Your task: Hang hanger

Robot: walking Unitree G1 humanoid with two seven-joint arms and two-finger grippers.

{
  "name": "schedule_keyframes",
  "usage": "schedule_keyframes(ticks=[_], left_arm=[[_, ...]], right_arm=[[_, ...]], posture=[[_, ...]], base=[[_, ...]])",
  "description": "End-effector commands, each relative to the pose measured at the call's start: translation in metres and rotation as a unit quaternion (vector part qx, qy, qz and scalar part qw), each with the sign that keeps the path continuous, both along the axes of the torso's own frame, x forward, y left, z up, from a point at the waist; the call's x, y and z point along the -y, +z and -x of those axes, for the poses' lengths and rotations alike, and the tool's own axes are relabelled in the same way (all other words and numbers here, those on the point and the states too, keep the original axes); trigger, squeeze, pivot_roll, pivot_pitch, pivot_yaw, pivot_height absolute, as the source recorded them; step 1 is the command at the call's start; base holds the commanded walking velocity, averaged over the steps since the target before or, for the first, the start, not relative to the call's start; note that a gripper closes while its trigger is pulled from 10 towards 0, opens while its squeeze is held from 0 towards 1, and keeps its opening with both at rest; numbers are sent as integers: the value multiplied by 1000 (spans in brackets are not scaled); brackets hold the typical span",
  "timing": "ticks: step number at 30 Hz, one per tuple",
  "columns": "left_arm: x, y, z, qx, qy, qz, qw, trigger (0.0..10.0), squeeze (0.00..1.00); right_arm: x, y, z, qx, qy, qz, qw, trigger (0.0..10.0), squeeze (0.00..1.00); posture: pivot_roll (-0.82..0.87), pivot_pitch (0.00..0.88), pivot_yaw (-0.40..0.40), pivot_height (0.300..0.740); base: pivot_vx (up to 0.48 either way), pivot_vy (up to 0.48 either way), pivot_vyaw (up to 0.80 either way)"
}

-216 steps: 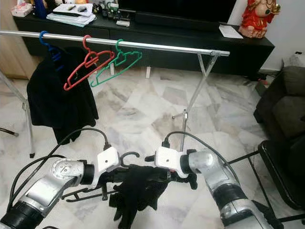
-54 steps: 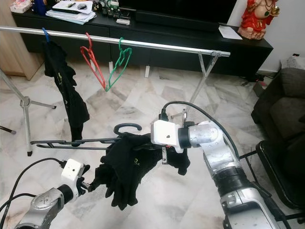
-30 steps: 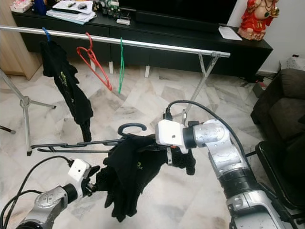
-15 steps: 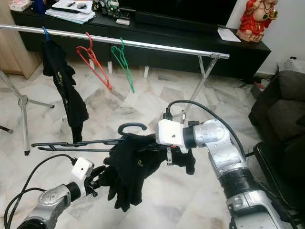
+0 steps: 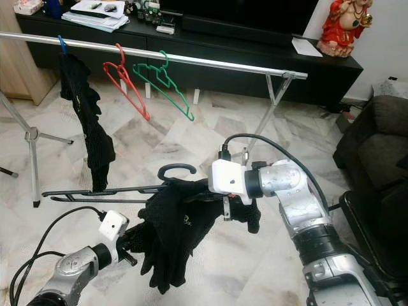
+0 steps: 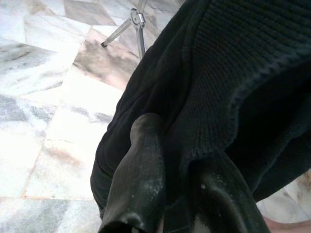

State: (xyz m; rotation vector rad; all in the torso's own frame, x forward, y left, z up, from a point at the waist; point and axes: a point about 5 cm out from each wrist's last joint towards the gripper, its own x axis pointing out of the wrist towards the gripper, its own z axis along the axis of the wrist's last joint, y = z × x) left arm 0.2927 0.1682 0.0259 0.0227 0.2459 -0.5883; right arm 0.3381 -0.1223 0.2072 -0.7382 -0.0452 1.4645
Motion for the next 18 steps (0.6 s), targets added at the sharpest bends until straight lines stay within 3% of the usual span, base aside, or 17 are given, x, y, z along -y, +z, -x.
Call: schedule_keyframes(ticks=[1, 18], left_arm=[[2, -5, 4, -9, 2, 6, 1000, 0, 0], [-5, -12, 13, -18, 3, -2, 1000, 0, 0]], right_arm=[[5, 9, -2, 14, -7, -6, 1000, 0, 0], [12, -7, -6, 8, -41, 15, 999, 0, 0]], posture=[[-52, 136, -146, 740], [-45, 147, -144, 740]], base=[[0, 0, 0], [0, 0, 0]])
